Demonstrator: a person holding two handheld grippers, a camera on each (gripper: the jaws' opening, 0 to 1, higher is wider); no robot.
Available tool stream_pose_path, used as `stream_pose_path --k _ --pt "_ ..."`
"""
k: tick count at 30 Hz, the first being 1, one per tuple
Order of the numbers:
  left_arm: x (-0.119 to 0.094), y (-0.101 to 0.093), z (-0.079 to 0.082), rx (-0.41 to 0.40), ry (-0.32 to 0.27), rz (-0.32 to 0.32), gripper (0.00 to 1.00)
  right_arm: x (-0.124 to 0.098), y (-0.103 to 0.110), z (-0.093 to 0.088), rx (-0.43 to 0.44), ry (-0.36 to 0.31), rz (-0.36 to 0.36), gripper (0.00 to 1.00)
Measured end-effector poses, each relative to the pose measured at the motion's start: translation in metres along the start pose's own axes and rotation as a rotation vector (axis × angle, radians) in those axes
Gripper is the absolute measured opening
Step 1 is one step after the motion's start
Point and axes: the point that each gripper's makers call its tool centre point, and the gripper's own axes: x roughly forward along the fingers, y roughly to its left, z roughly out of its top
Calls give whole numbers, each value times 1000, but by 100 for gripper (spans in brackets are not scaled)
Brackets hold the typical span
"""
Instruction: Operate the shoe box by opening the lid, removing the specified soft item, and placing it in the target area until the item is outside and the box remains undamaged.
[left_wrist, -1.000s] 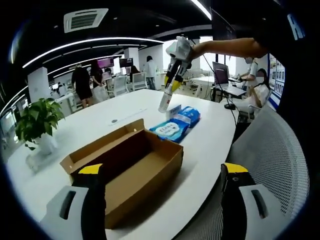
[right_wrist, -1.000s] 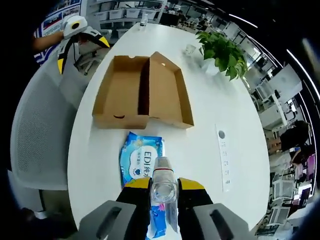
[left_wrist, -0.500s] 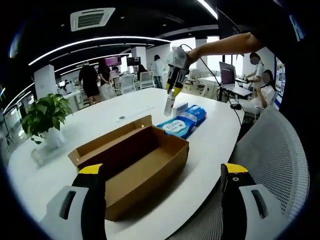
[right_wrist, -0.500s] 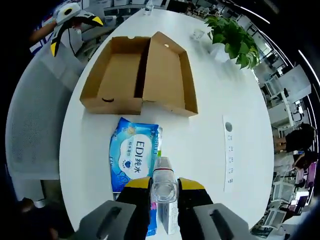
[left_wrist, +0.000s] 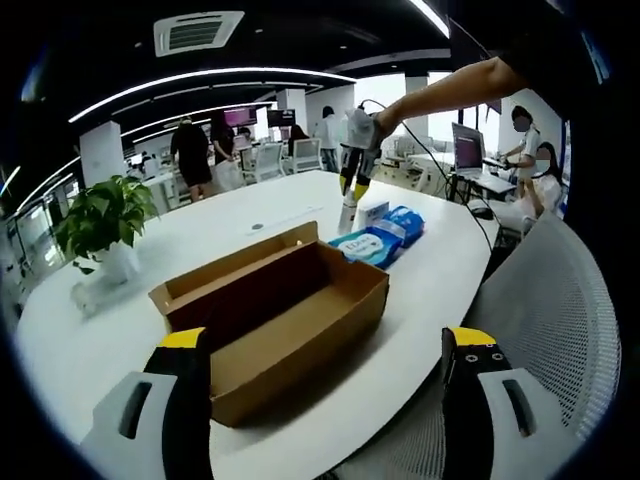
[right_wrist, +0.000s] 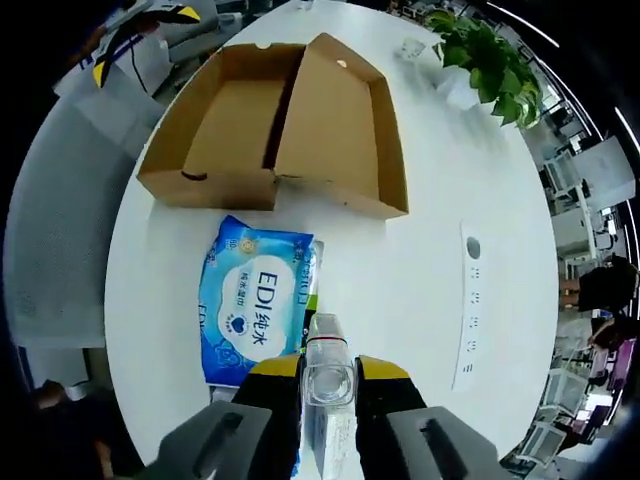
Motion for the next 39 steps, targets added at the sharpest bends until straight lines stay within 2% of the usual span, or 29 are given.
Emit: stream_pose_path --k 11,26,39 --pt "-6 9 -6 -28 -1 24 100 16 -4 0 29 20 25 15" --pt "-10 23 -18 -41 16 42 99 20 -7 6 44 18 50 16" --pt "-10 28 -26 -62 24 51 99 20 -15 8 57 15 36 17"
